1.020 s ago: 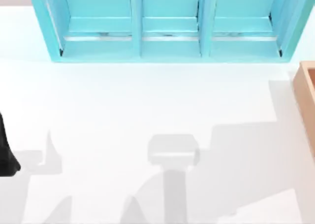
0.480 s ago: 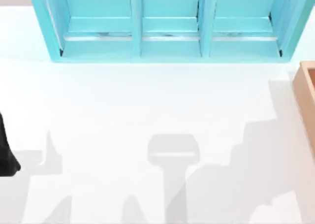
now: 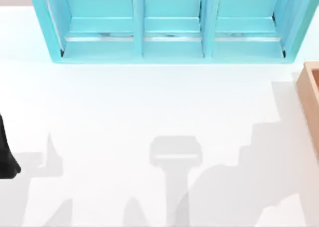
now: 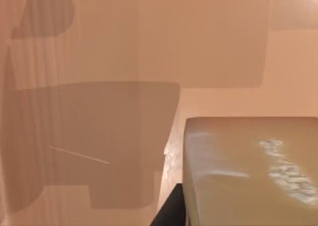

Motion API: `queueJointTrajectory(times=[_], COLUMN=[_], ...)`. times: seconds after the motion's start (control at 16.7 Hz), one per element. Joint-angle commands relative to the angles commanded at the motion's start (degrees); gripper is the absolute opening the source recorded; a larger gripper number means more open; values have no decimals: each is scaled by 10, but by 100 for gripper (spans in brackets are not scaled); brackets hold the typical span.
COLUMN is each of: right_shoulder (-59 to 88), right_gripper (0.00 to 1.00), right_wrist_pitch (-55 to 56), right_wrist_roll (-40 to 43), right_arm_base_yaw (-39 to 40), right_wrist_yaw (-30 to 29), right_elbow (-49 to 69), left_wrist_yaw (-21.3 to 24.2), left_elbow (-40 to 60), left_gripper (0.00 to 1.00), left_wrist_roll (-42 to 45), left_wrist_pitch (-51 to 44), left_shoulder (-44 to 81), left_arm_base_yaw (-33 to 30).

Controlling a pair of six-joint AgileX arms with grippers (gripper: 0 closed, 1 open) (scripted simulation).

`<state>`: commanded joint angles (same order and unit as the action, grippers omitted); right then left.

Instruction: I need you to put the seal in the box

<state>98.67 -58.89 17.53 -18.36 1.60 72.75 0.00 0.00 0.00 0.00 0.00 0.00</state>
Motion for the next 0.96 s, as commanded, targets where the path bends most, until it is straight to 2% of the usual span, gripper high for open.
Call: queueJointTrajectory(times=[0.6, 0.96], right_shoulder=[0, 0], right_gripper=[98, 100], right_wrist_pitch=[0, 0], right_wrist_roll=[0, 0], right_arm_base_yaw=[0, 0], right_wrist_yaw=[0, 0], right_elbow=[0, 0], left_wrist_yaw=[0, 0], left_elbow=[0, 0], left_gripper=[100, 100], left_wrist_roll=[0, 0], left_wrist_pitch=[0, 0], left_shoulder=[0, 0], left_arm_base_yaw=[0, 0])
